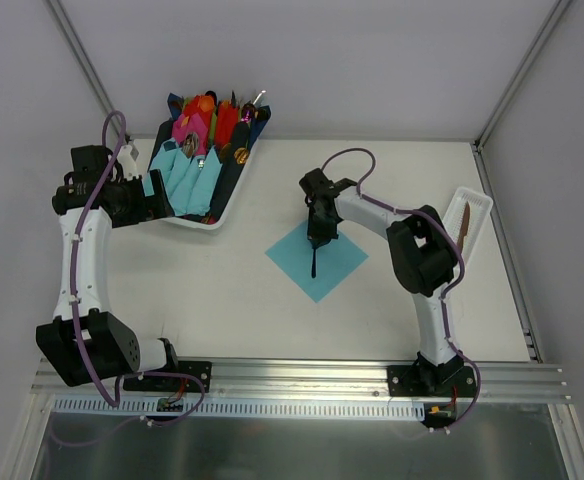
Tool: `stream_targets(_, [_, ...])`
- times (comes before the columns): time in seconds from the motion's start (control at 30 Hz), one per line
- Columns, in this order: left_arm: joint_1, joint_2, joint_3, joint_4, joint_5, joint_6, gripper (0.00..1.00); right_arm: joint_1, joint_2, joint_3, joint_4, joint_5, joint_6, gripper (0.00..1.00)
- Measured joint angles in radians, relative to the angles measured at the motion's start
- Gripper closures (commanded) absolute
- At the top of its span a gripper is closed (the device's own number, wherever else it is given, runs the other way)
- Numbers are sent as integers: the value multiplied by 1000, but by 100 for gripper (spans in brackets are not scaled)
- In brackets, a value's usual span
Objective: Place the utensils on the paper napkin and roll it up
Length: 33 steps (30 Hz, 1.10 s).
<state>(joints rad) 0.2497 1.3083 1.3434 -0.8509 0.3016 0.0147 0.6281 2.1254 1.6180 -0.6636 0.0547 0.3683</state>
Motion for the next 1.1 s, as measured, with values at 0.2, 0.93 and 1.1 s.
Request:
stream_targets(0.2, [0, 8, 0, 0, -1, 0, 1, 0, 4, 0, 16, -7, 18, 81])
stream_targets(0.93, [0, 14, 2, 0, 0, 1, 1, -66, -279, -48, 30, -47, -68, 24])
stream_targets(1.1, [0, 14, 6, 0, 3, 3, 1, -343, -524, -84, 29, -58, -189, 26])
